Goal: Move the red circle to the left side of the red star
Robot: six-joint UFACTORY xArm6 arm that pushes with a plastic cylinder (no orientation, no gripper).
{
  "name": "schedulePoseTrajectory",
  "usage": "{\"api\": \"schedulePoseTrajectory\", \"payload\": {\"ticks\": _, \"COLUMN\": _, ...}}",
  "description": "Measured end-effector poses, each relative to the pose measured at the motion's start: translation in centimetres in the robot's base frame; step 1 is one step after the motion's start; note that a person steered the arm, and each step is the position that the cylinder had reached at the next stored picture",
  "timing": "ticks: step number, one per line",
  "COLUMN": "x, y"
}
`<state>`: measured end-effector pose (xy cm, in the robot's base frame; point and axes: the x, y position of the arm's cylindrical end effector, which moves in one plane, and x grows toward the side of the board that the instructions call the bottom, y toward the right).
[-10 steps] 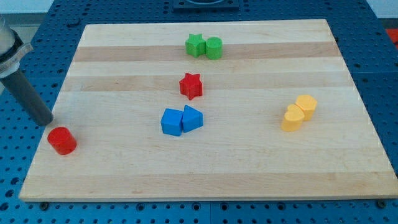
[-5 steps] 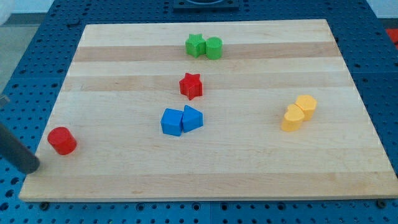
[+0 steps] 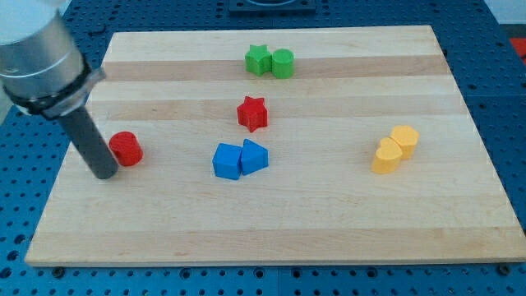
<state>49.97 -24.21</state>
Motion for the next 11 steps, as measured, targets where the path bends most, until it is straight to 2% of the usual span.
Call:
{"api": "schedulePoseTrajectory", "payload": {"ticks": 2, "x": -0.6, "y": -0.6}}
{"api": "schedulePoseTrajectory", "payload": {"ticks": 3, "x": -1.1, "y": 1.0}}
{"api": "schedulePoseTrajectory", "payload": {"ticks": 5, "x": -5.0, "y": 2.4}}
{"api": "schedulePoseTrajectory", "payload": {"ticks": 7, "x": -7.0, "y": 3.7}}
{"api": "schedulePoseTrajectory", "payload": {"ticks": 11, "x": -7.0, "y": 11.3}}
